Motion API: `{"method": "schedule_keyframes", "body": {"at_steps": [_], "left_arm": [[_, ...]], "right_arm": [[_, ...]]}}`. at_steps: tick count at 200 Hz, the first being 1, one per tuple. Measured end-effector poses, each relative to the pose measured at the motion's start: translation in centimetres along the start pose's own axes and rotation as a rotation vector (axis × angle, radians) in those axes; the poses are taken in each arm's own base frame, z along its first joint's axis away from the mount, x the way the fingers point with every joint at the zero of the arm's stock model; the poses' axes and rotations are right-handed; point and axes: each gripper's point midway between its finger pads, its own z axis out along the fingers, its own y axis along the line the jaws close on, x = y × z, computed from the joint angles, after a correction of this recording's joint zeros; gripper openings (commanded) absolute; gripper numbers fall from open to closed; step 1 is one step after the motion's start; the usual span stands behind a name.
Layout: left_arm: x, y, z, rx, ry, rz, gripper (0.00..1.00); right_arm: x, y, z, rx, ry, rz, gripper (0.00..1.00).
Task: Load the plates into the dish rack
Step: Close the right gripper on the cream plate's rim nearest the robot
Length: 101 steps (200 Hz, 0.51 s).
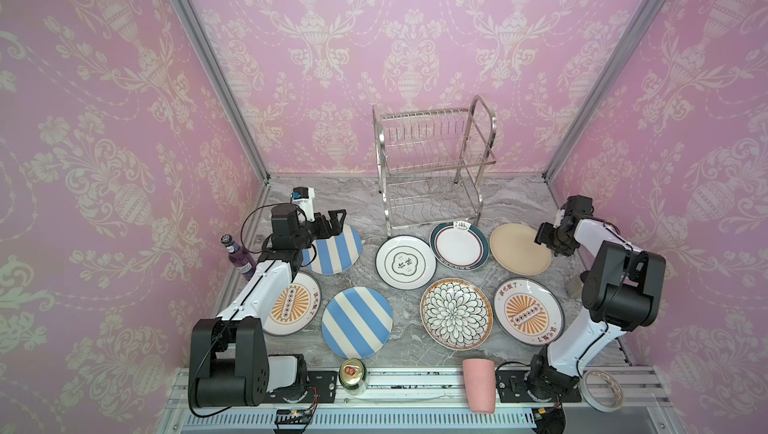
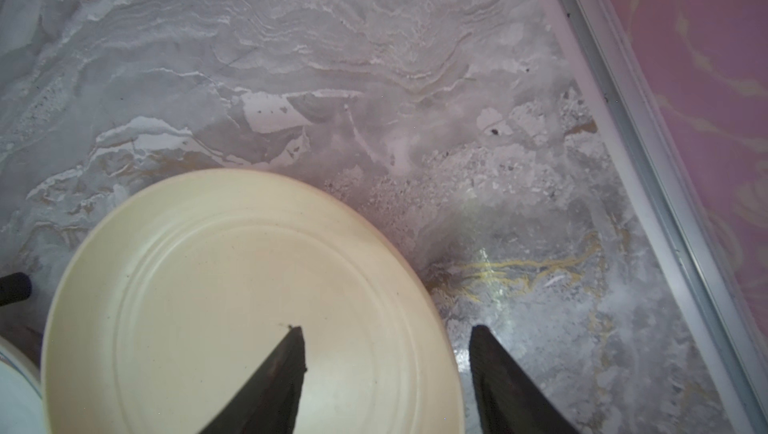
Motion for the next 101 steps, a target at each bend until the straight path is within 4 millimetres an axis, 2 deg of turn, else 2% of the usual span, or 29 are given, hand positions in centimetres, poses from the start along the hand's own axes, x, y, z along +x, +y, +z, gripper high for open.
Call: {"method": "schedule_keyframes", "body": {"at_steps": [51, 101], "left_arm": [[-1.9, -0.5, 0.2, 0.014, -0.038, 0.003, 0.99], [-1.1, 0.1, 1.1, 0.006, -0.012, -0.023, 0.99]], "right_arm": [[0.1, -0.9, 1.5, 0.003, 0.034, -0.017, 0.57], [0.4, -0.3, 2.1, -0.038, 0.05, -0.051, 0.5]]}}
